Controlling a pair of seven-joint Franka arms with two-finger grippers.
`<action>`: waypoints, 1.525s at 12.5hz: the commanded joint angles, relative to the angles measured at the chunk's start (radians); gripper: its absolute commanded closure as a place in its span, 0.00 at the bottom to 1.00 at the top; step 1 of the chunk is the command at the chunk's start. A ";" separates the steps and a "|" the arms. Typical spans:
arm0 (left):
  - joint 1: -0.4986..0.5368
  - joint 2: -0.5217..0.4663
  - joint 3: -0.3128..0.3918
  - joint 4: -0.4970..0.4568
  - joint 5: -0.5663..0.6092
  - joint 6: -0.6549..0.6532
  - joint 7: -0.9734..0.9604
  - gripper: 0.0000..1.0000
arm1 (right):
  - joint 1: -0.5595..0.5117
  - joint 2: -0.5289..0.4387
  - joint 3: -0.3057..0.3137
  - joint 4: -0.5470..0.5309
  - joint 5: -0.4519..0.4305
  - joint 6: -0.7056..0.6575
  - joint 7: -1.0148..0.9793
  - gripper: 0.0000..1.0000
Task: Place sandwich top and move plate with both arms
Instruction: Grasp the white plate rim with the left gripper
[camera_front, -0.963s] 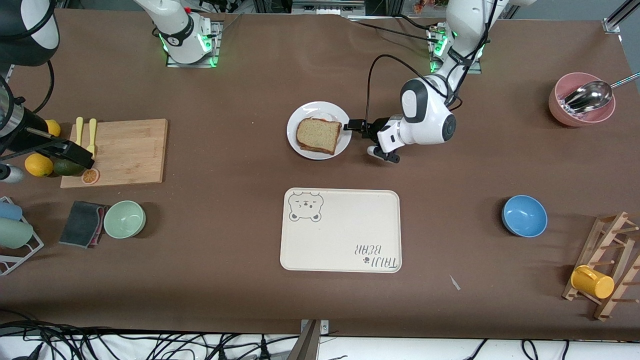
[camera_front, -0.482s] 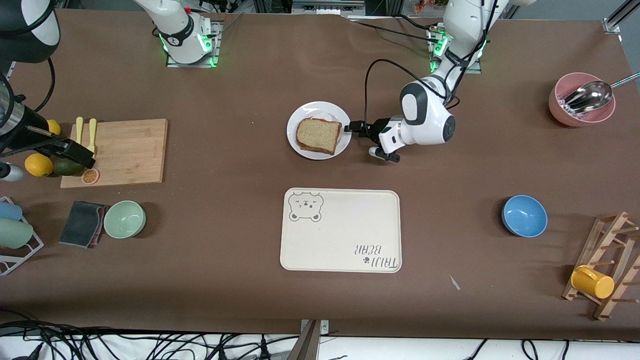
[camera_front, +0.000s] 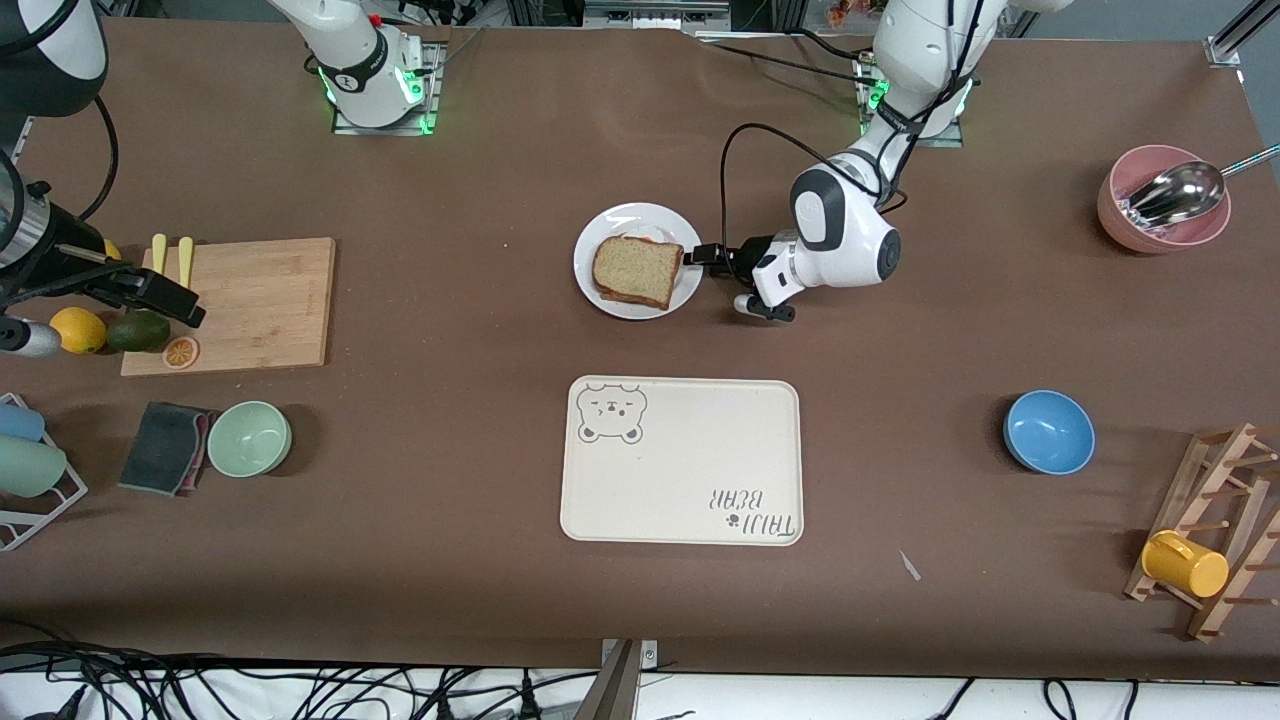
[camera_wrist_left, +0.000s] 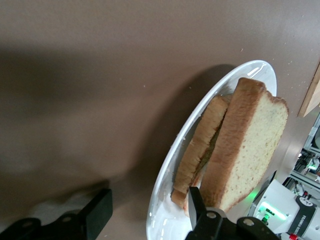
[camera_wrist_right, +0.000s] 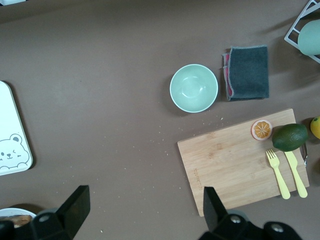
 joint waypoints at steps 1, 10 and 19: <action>-0.032 0.017 0.004 0.008 -0.065 0.019 0.042 0.38 | -0.004 -0.007 -0.003 0.015 0.022 -0.048 -0.026 0.00; -0.032 0.040 0.004 0.006 -0.066 0.018 0.043 0.78 | -0.004 -0.016 -0.015 0.030 0.019 -0.096 -0.093 0.00; -0.032 0.039 0.004 0.008 -0.065 0.013 0.020 1.00 | 0.001 -0.014 -0.008 0.032 0.019 -0.094 -0.078 0.00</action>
